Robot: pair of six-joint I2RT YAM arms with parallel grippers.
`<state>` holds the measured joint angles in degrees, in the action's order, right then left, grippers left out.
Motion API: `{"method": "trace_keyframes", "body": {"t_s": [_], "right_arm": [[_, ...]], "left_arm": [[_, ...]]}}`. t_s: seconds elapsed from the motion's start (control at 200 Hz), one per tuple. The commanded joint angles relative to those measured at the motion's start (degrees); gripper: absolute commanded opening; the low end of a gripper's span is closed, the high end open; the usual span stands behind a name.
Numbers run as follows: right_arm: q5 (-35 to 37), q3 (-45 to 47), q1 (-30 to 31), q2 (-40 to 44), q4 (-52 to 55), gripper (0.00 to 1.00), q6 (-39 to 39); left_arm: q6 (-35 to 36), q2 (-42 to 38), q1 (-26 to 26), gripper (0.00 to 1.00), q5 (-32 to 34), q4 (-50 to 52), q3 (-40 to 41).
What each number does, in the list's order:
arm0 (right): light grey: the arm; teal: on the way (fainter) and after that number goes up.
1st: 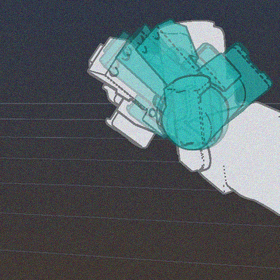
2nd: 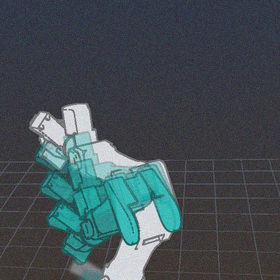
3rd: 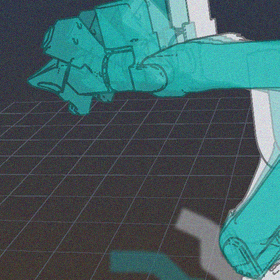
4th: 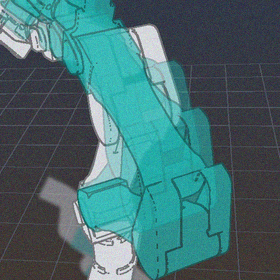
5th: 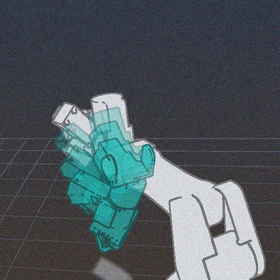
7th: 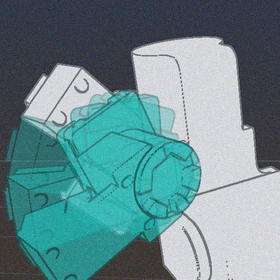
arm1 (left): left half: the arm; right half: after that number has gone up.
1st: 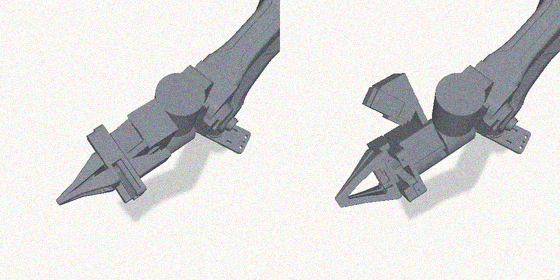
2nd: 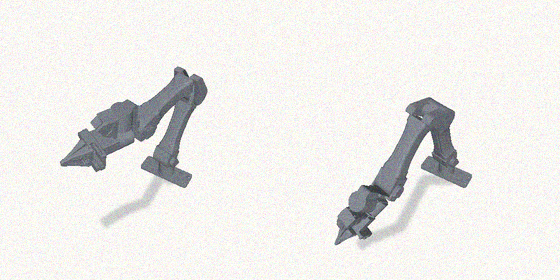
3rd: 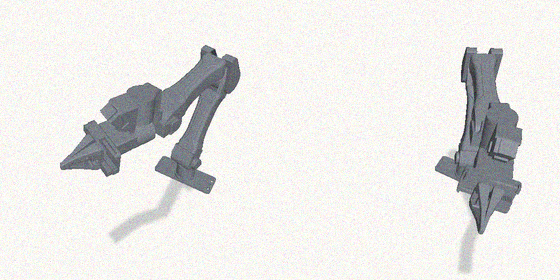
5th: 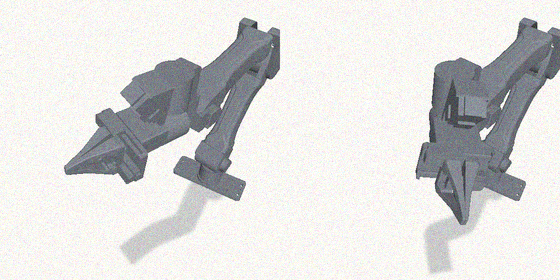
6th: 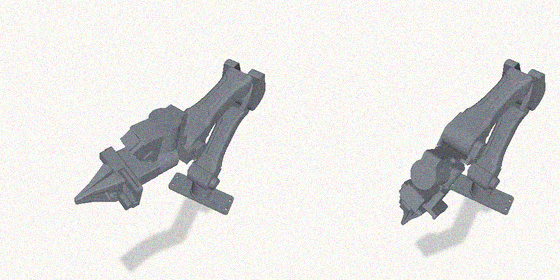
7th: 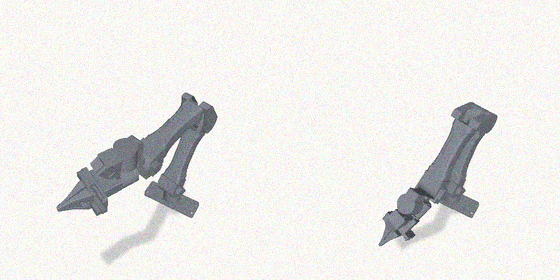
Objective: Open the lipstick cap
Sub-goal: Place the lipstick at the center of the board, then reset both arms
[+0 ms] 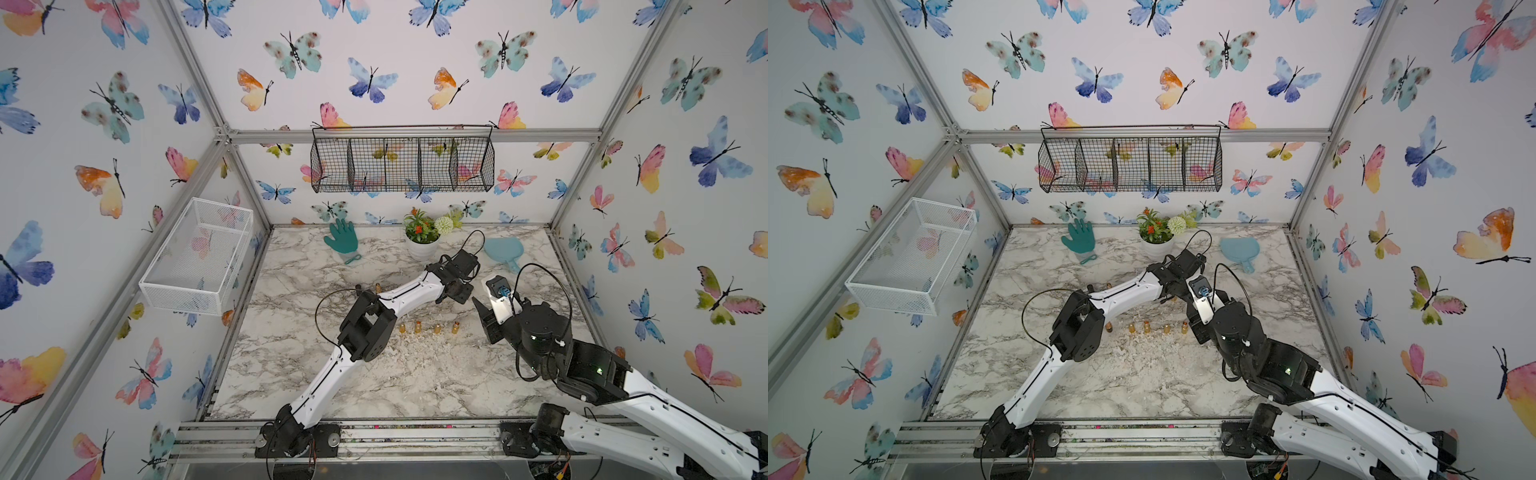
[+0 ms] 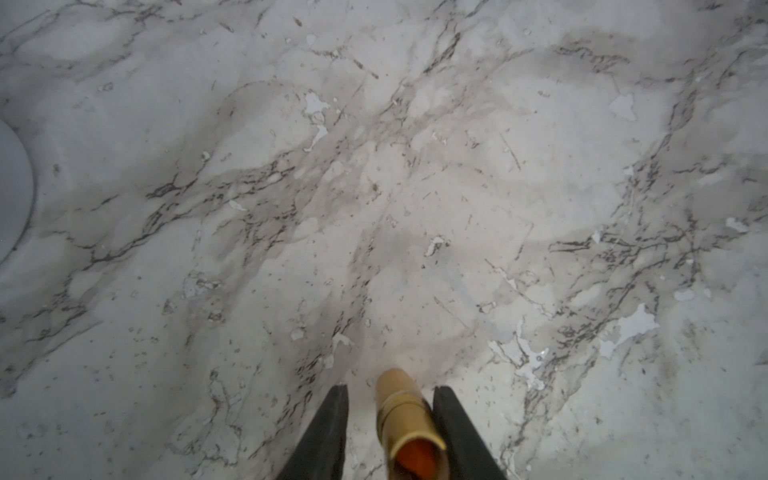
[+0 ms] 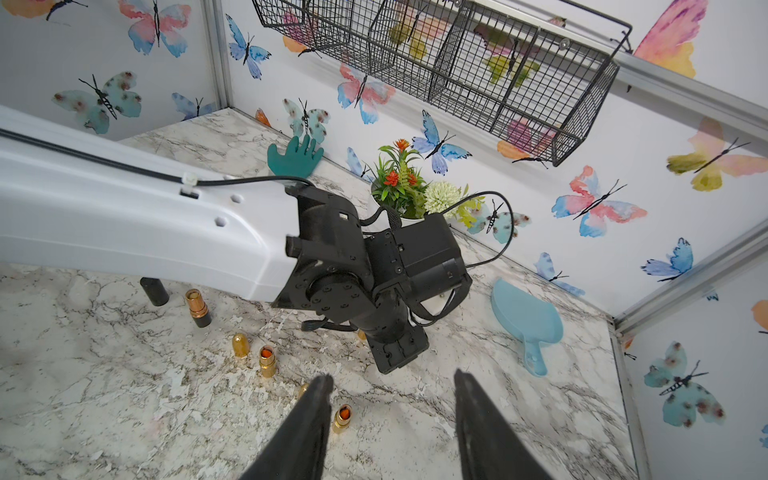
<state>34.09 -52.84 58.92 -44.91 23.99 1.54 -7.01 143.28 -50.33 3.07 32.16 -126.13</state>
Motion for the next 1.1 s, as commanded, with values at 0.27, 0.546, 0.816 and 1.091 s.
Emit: {"method": "trace_keyframes", "body": {"t_s": [0.27, 0.546, 0.816, 1.091], "right_arm": [[2.3, -5.1, 0.0, -5.4, -4.1, 0.95, 1.8], [18.4, -0.2, -0.8, -9.9, -22.1, 0.98, 1.2], [3.1, 18.4, -29.2, -10.3, -47.0, 0.98, -5.3], [4.4, 30.4, -39.3, -28.5, -69.9, 1.00, -4.6]], "left_arm": [[-5.2, -15.3, 4.6, 0.64, -6.8, -1.1, 7.0], [-11.7, -40.1, 15.0, 1.00, -7.0, -8.4, 32.0], [-8.0, -62.4, 35.4, 0.98, -8.1, -24.5, 66.8], [0.9, -74.0, 44.8, 0.98, -2.7, -55.6, 96.3]]}}
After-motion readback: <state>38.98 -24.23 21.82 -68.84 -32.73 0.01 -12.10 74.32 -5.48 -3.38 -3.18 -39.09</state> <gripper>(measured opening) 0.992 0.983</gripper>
